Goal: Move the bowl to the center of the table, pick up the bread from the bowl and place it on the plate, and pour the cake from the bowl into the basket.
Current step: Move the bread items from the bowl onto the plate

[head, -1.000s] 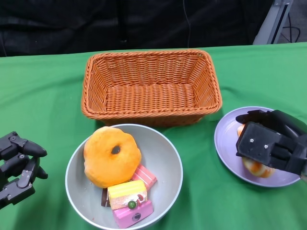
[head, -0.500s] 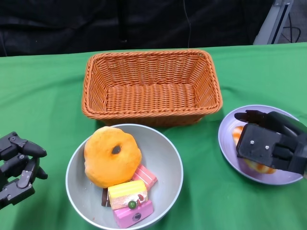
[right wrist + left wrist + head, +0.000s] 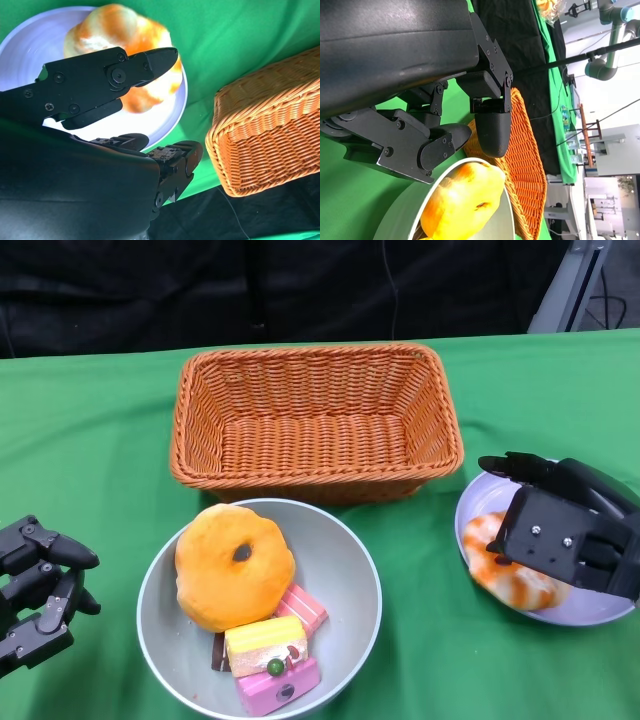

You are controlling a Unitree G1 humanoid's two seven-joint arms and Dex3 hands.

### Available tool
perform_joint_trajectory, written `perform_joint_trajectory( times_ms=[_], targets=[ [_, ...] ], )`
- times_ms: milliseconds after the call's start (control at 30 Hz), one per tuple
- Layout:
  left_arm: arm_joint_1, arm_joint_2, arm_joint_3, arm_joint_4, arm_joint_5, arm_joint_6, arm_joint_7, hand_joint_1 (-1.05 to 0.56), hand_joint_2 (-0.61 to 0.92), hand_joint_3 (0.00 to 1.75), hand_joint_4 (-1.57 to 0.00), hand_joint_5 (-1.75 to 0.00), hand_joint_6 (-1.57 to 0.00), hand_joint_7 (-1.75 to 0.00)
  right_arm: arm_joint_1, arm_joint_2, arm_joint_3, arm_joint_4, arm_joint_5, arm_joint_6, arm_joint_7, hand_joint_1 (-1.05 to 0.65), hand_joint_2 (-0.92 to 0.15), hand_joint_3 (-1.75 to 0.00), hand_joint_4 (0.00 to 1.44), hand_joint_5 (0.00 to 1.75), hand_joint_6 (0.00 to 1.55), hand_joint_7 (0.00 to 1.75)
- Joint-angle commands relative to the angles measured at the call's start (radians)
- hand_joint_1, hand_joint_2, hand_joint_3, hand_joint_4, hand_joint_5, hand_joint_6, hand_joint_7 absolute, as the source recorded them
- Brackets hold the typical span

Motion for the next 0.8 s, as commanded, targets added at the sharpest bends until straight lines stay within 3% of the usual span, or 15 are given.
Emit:
perform_joint_trajectory(
  times_ms=[33,133,267,800],
  targets=[
    [0.001,0.019,0.004,-0.006,0.006,-0.004,0.005,-0.09,0.64,0.89,-0.67,-1.62,-0.72,-1.30,0.015,-0.018,-0.009,-0.012,0.005,0.000,0.005,-0.44,-0.92,-0.01,0.31,0.01,0.29,0.00],
    [0.001,0.019,0.004,-0.006,0.006,-0.004,0.005,-0.09,0.64,0.88,-0.67,-1.62,-0.72,-1.30,0.015,-0.019,-0.008,-0.012,0.006,0.001,0.004,-0.44,-0.92,-0.01,0.31,0.01,0.29,0.00],
    [-0.003,0.019,0.003,0.003,0.010,-0.012,0.004,-0.08,0.64,0.90,-0.67,-1.61,-0.71,-1.29,0.035,0.007,-0.083,-0.092,0.169,0.026,0.101,-0.55,-0.92,-0.02,0.33,0.02,0.31,0.01],
    [-0.006,0.017,0.007,0.009,0.014,-0.015,0.001,-0.06,0.60,0.96,-0.68,-1.60,-0.71,-1.29,0.077,0.027,-0.130,-0.170,0.292,0.044,0.119,-0.51,-0.92,-0.02,0.31,0.00,0.32,0.00]
  ],
)
